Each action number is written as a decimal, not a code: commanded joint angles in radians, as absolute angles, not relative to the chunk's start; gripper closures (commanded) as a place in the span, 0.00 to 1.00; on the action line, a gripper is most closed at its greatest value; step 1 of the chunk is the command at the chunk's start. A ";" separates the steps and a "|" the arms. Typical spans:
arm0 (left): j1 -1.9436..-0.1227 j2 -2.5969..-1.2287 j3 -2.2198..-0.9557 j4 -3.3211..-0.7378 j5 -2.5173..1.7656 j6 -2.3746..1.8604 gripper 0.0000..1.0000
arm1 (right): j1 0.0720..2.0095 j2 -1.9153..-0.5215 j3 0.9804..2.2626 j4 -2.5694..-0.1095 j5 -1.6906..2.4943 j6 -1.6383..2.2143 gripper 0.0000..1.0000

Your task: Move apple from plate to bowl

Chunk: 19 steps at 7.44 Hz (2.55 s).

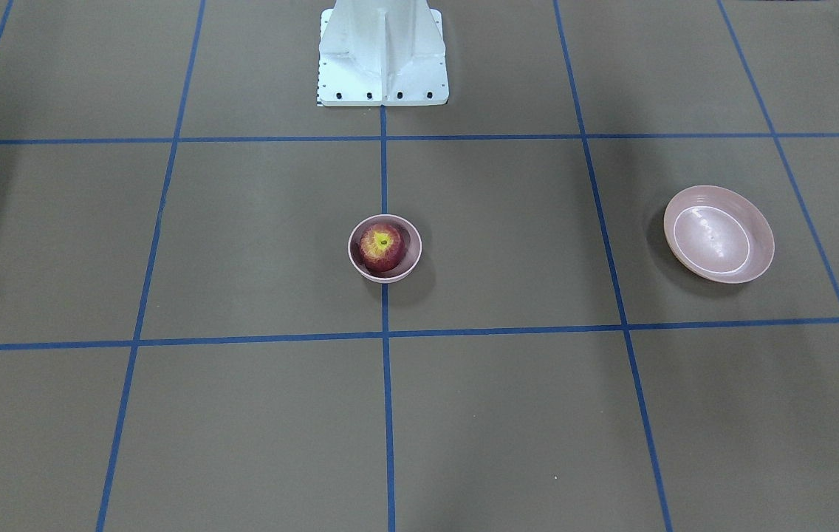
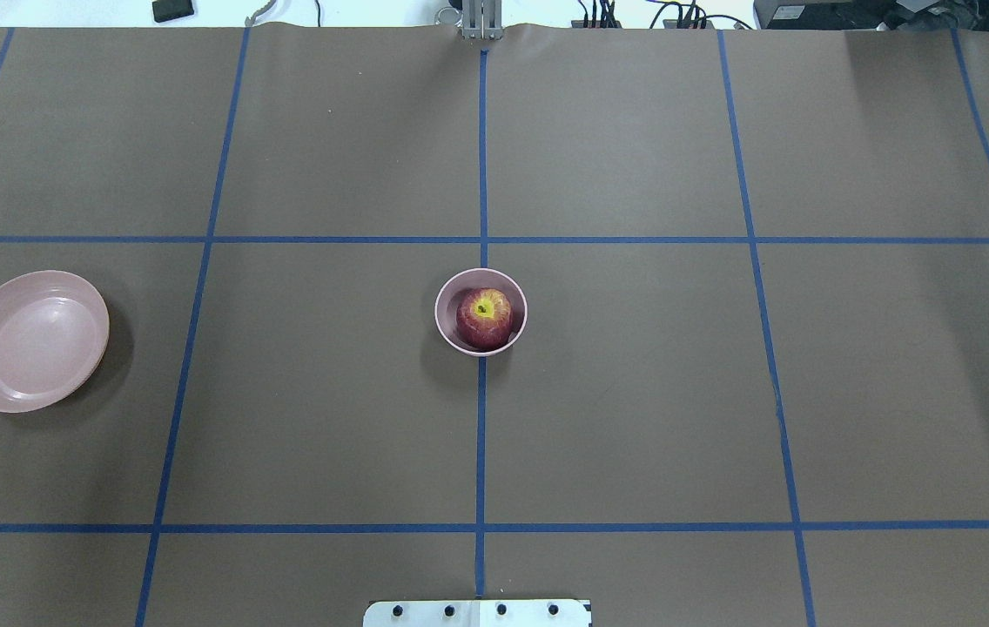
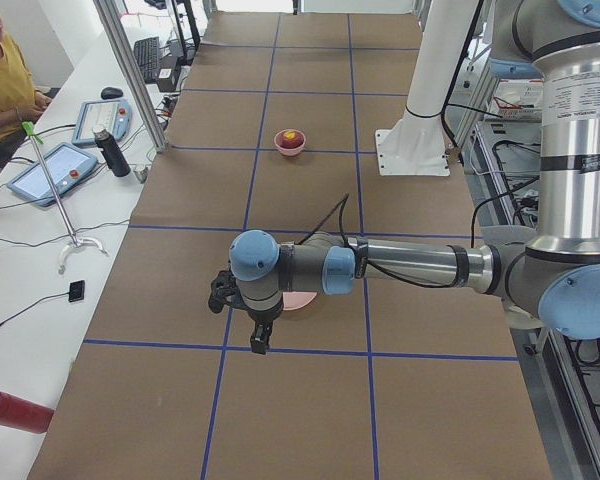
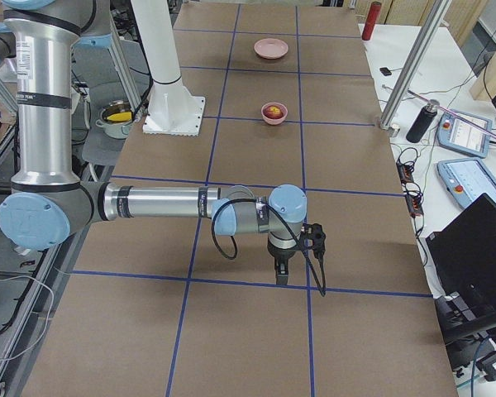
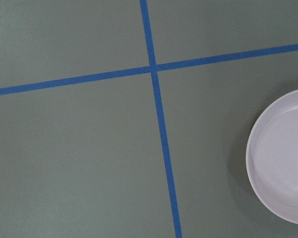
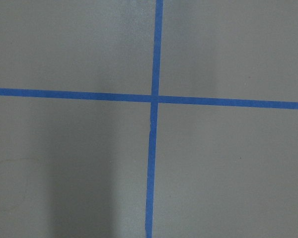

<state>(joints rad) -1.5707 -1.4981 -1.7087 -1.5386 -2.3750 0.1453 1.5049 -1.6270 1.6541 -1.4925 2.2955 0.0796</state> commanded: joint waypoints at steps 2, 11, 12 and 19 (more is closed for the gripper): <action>-1.574 -1.477 -1.715 -1.646 -2.372 0.141 0.02 | 1.505 -1.628 1.663 -1.493 2.298 0.081 0.00; -1.572 -1.471 -1.707 -1.646 -2.365 0.144 0.02 | 1.505 -1.621 1.664 -1.491 2.299 0.118 0.00; -1.572 -1.471 -1.710 -1.646 -2.365 0.143 0.02 | 1.505 -1.621 1.664 -1.491 2.299 0.118 0.00; -1.572 -1.471 -1.713 -1.647 -2.367 0.141 0.02 | 1.505 -1.620 1.672 -1.491 2.298 0.123 0.00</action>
<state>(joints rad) -1.5724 -1.4734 -1.7147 -1.6474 -2.3669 0.1413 1.5048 -1.6210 1.6730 -1.4910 2.2984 0.1227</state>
